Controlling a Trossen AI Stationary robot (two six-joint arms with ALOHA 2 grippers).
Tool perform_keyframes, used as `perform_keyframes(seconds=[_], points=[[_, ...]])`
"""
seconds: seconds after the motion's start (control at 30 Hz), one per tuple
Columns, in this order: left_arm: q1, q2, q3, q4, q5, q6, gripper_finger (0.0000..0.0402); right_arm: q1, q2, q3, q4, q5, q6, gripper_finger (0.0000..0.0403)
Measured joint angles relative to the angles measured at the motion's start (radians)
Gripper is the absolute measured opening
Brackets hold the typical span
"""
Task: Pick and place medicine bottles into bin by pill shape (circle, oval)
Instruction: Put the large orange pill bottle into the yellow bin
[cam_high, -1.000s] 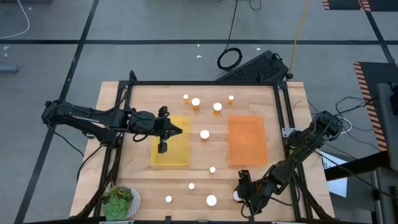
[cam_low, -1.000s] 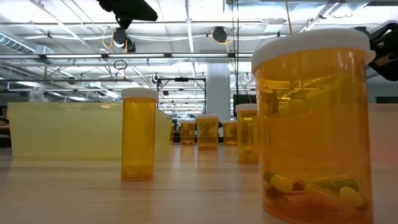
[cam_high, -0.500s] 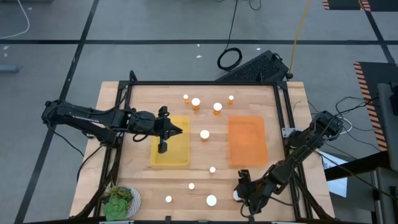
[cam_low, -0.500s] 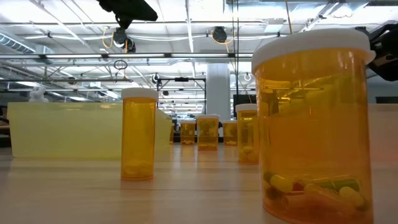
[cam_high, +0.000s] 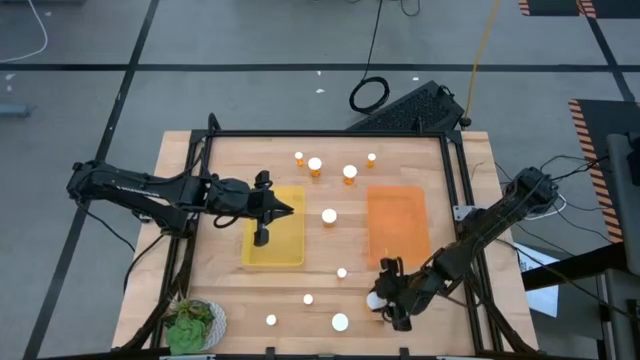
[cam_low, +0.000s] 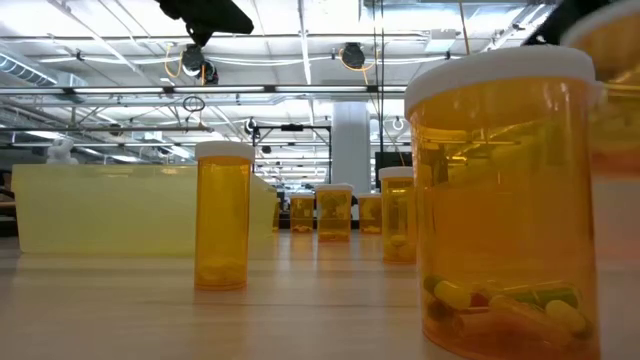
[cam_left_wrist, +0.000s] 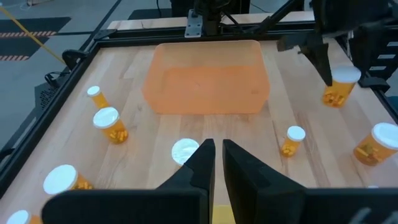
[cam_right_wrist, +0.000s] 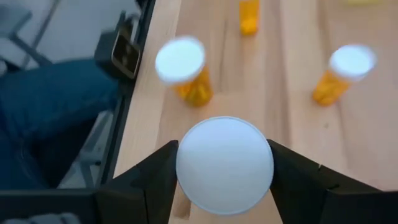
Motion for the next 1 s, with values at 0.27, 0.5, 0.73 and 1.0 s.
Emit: perform_keyframes(seconds=[0.27, 0.5, 0.73, 1.0], points=[[-0.009, 0.0, 0.0, 0.036, 0.0, 0.002, 0.0051, -0.138, -0.099, 0.0, -0.006, 0.001, -0.045, 0.0212], [-0.044, 0.017, 0.0, 0.05, 0.0, -0.027, 0.0137, -0.259, -0.161, 0.0, -0.001, 0.005, -0.13, 0.0212], [-0.061, 0.115, -0.001, 0.164, -0.007, -0.038, 0.0205, -0.343, -0.173, 0.0, 0.015, 0.028, -0.219, 0.0212], [-0.061, 0.241, -0.001, 0.29, -0.001, -0.026, 0.0253, -0.408, -0.173, 0.0, 0.014, 0.042, -0.221, 0.0212]])
